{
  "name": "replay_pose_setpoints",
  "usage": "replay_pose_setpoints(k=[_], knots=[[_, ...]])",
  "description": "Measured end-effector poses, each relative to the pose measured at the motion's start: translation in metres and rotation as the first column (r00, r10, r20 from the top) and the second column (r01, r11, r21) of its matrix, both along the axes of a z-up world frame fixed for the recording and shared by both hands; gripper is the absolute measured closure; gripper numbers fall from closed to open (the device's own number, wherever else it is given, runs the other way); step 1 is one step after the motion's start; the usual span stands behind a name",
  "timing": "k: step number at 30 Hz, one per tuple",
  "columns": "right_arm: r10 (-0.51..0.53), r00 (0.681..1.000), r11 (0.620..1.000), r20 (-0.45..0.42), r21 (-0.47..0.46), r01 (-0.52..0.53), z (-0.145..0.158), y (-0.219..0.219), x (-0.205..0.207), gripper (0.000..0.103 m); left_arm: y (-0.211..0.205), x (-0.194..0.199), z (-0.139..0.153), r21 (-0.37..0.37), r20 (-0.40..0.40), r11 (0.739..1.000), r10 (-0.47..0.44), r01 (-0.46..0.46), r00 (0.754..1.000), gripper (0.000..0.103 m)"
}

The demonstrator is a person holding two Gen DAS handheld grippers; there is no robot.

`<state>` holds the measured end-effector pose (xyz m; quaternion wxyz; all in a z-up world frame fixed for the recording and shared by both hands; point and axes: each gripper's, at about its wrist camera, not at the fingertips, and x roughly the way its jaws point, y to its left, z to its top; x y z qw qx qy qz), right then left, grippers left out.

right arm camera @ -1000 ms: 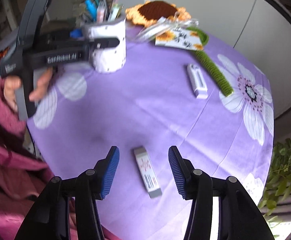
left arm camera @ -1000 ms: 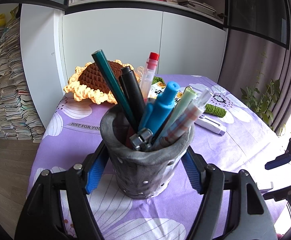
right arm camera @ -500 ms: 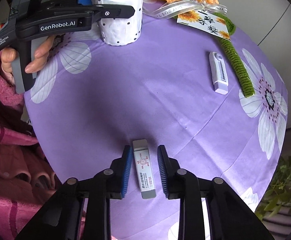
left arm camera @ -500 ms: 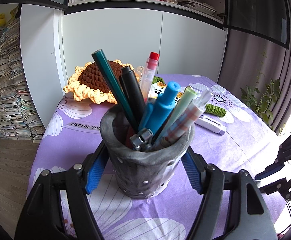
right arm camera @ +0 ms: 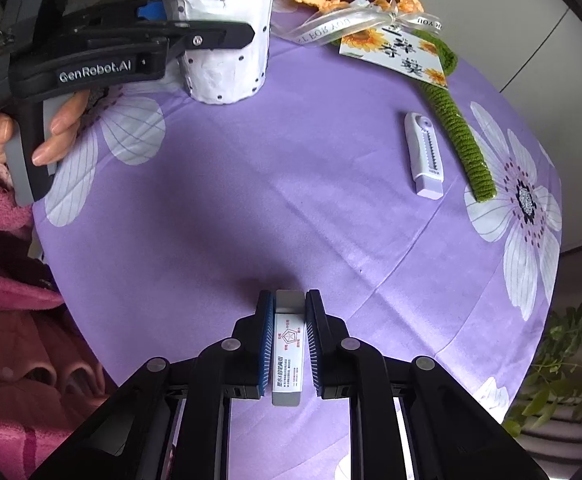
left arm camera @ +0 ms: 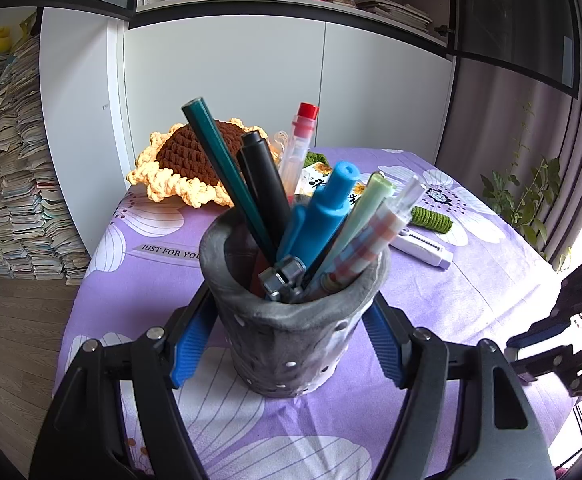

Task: Organize stationery
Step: 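Lift the white eraser and drop it into the gray cup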

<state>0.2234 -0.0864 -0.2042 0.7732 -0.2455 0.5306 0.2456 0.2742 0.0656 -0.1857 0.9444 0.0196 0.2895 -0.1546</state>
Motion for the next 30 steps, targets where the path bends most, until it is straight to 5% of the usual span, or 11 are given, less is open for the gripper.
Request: replay_pose_setpoints(k=[9, 17, 30], knots=[[-0.126, 0.970, 0.978, 0.207, 0.189, 0.086, 0.056, 0.002, -0.007, 0.086, 0.000, 0.000, -0.002, 0.000, -0.005, 1.000, 0.000, 0.000, 1.000, 0.033], [-0.219, 0.941, 0.950, 0.259, 0.278, 0.145, 0.073, 0.013, 0.000, 0.086, 0.000, 0.000, -0.002, 0.001, -0.006, 1.000, 0.000, 0.000, 1.000, 0.033], [-0.343, 0.899, 0.779, 0.273, 0.617, 0.110, 0.127, 0.022, 0.026, 0.086, -0.001, 0.000, -0.002, 0.001, -0.009, 1.000, -0.001, 0.001, 1.000, 0.032]])
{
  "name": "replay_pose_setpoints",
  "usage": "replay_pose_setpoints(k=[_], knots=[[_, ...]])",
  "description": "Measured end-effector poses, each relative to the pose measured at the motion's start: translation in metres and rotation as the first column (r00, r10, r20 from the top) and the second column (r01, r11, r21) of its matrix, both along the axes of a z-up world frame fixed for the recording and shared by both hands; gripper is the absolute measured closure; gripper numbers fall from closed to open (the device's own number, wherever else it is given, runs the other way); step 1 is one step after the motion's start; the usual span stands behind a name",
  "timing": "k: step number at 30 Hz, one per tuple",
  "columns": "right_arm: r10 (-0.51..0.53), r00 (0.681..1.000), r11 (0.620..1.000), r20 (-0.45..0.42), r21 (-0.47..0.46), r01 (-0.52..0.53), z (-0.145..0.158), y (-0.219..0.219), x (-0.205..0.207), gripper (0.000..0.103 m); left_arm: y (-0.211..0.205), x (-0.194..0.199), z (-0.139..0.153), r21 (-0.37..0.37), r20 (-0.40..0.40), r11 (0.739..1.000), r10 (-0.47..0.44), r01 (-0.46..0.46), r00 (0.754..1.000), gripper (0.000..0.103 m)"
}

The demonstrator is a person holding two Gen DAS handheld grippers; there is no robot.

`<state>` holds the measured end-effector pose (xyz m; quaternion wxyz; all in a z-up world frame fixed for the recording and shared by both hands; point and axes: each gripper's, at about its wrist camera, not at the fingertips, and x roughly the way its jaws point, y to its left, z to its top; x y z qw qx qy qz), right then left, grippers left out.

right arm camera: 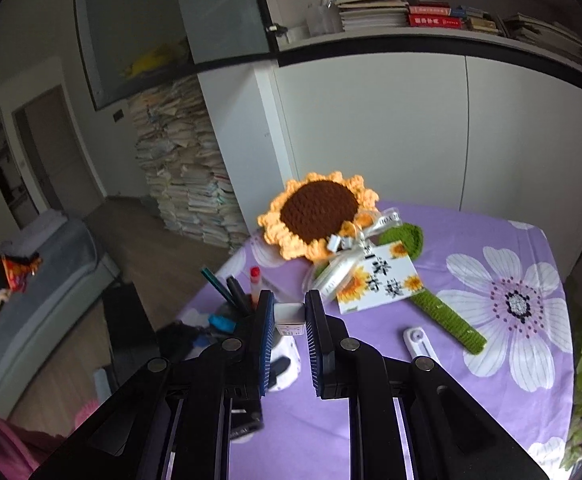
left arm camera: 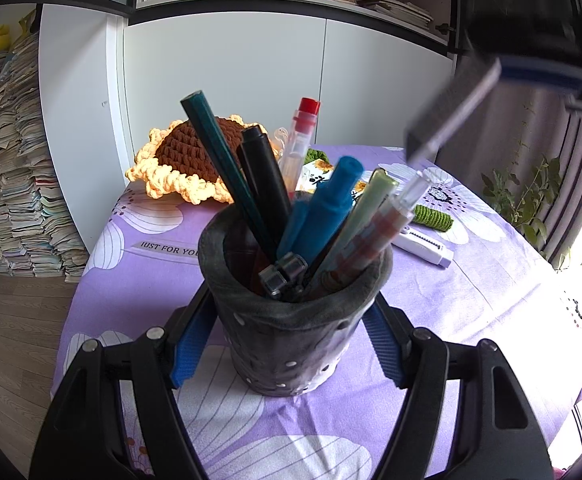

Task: Organize stationery
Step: 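Lift the white eraser and drop it into the gray cup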

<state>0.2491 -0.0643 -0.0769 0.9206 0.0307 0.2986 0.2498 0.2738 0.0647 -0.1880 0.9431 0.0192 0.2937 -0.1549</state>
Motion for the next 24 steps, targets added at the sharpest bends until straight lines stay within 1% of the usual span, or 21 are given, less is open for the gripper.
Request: replay_pose_setpoints(k=[3, 7, 13, 24], knots=[[0.032, 0.999, 0.999, 0.019, 0.035, -0.033, 0.008, 0.007, 0.005, 0.086, 0.000, -0.002, -0.001, 0.001, 0.000, 1.000, 0.000, 0.000, 1.000, 0.033], [0.085, 0.996, 0.994, -0.012, 0.065, -0.084, 0.004, 0.018, 0.015, 0.086, 0.000, -0.002, -0.001, 0.001, -0.001, 1.000, 0.000, 0.000, 1.000, 0.032], [0.113, 0.992, 0.993, -0.054, 0.050, -0.110, -0.014, 0.025, 0.025, 0.086, -0.001, -0.001, -0.001, 0.001, -0.005, 1.000, 0.000, 0.000, 1.000, 0.031], [0.114, 0.990, 0.993, -0.083, 0.000, -0.114, -0.027, 0.030, 0.033, 0.086, -0.002, -0.004, -0.001, 0.002, -0.010, 1.000, 0.001, -0.001, 1.000, 0.031]])
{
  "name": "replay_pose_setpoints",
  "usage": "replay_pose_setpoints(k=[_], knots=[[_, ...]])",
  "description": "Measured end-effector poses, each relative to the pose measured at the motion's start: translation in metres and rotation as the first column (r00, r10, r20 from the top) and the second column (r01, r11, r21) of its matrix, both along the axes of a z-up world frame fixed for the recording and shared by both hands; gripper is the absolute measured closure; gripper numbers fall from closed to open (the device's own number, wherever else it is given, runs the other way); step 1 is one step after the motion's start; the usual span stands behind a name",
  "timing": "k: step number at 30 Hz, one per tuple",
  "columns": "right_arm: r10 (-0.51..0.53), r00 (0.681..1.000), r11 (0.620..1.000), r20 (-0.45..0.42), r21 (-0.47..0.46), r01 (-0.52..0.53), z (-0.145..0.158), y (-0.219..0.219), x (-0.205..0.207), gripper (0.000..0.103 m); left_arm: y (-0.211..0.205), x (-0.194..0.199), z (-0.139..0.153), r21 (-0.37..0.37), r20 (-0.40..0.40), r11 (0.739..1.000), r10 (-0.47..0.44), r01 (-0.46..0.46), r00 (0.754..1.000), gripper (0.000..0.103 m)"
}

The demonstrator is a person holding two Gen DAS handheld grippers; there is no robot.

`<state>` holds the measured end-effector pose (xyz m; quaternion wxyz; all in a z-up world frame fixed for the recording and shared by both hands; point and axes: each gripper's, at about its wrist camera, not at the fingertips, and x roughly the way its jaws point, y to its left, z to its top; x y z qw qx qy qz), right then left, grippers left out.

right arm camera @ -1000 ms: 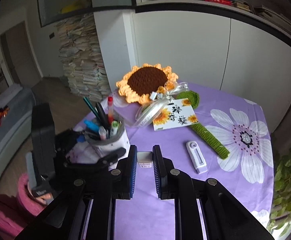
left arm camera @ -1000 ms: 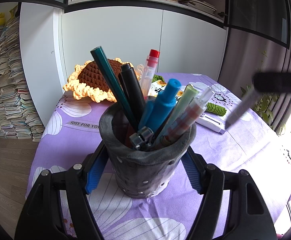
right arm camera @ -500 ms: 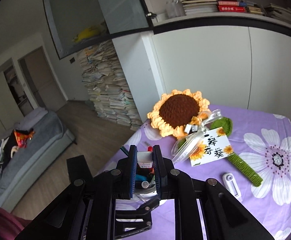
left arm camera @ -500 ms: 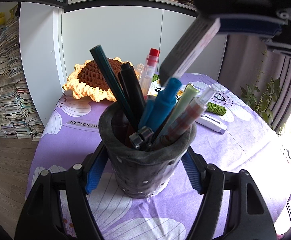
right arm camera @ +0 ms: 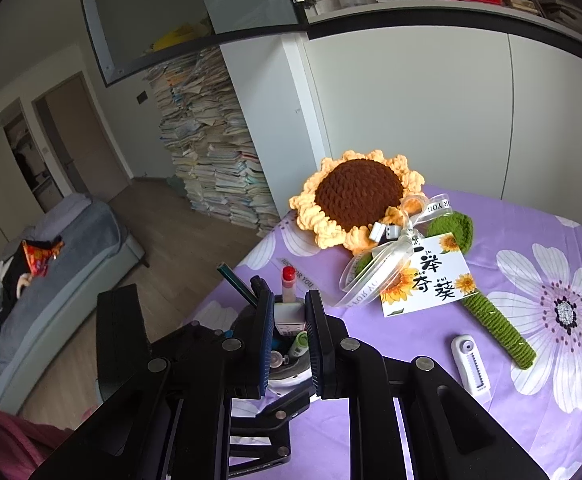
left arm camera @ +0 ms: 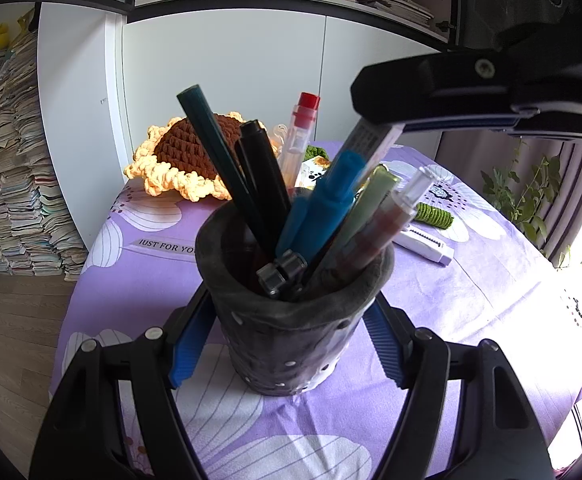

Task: Organize stationery
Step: 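Lift the white eraser and drop it into the gray cup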

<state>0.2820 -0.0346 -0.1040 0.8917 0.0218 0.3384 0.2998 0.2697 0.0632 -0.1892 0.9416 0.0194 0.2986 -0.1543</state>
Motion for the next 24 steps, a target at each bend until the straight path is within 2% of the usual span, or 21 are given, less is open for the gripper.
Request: replay_pose_setpoints(k=[9, 24], knots=[[-0.004, 1.000, 0.998, 0.001, -0.061, 0.004, -0.004, 0.009, -0.001, 0.086, 0.000, 0.004, 0.000, 0.001, -0.001, 1.000, 0.000, 0.000, 1.000, 0.031], [-0.017, 0.999, 0.998, -0.040, -0.053, 0.015, -0.013, 0.010, 0.007, 0.086, 0.000, 0.003, 0.000, 0.001, -0.001, 1.000, -0.001, 0.001, 1.000, 0.031]])
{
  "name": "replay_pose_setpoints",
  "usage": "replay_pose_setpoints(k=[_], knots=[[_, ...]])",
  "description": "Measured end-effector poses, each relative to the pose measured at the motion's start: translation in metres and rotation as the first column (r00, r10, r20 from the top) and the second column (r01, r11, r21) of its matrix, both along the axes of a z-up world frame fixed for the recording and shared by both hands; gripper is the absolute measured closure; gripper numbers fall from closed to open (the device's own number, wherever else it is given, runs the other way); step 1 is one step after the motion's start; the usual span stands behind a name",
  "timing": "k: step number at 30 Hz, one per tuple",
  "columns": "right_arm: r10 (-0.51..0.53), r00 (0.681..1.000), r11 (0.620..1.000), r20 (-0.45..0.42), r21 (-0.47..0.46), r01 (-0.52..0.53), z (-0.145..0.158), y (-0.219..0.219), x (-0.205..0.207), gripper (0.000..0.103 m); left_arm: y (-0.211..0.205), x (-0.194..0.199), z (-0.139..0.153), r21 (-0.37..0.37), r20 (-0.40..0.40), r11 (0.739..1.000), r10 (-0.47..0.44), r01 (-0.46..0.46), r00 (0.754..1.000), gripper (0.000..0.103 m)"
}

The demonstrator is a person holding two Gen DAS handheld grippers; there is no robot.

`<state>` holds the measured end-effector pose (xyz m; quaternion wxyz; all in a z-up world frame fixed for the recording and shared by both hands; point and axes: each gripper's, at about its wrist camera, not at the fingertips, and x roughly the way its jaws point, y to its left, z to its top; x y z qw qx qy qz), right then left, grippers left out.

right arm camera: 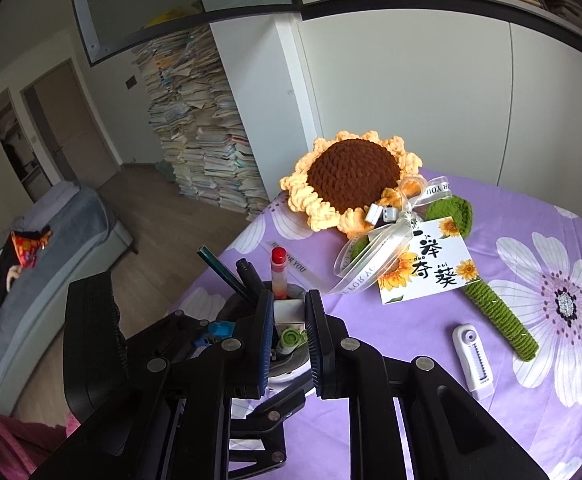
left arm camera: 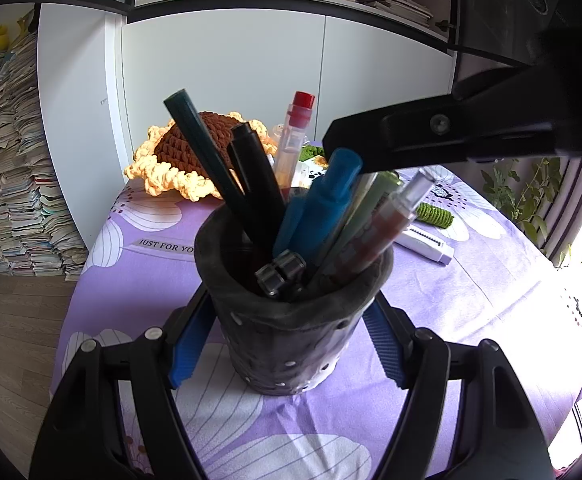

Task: Organize stationery
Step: 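Lift the white eraser and drop it into the gray cup, then move the right gripper to the white correction-tape dispenser and grasp it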

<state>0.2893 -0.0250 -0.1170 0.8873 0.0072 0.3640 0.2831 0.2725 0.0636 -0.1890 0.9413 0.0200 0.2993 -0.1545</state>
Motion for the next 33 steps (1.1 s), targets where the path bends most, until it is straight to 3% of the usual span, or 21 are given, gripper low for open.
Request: replay_pose_setpoints(k=[6, 12, 19, 28, 33], knots=[[0.000, 0.999, 0.998, -0.045, 0.066, 0.003, -0.004, -0.008, 0.006, 0.086, 0.000, 0.000, 0.000, 0.000, 0.000, 1.000, -0.001, 0.001, 1.000, 0.031], [-0.019, 0.998, 0.977, -0.068, 0.210, 0.033, 0.004, -0.033, 0.009, 0.086, 0.000, -0.001, 0.000, 0.000, 0.000, 1.000, -0.001, 0.001, 1.000, 0.031], [-0.015, 0.995, 0.975, -0.096, 0.218, 0.035, 0.001, -0.037, 0.010, 0.086, 0.000, -0.001, 0.000, 0.001, 0.000, 1.000, -0.001, 0.001, 1.000, 0.031], [0.027, 0.993, 0.992, -0.119, 0.126, -0.012, -0.015, -0.011, 0.012, 0.086, -0.002, -0.003, 0.001, -0.001, 0.001, 1.000, -0.004, 0.004, 1.000, 0.030], [0.022, 0.997, 0.980, -0.080, 0.199, -0.006, -0.007, -0.028, 0.007, 0.086, -0.002, -0.003, 0.001, -0.007, -0.001, 1.000, -0.007, 0.007, 1.000, 0.029]])
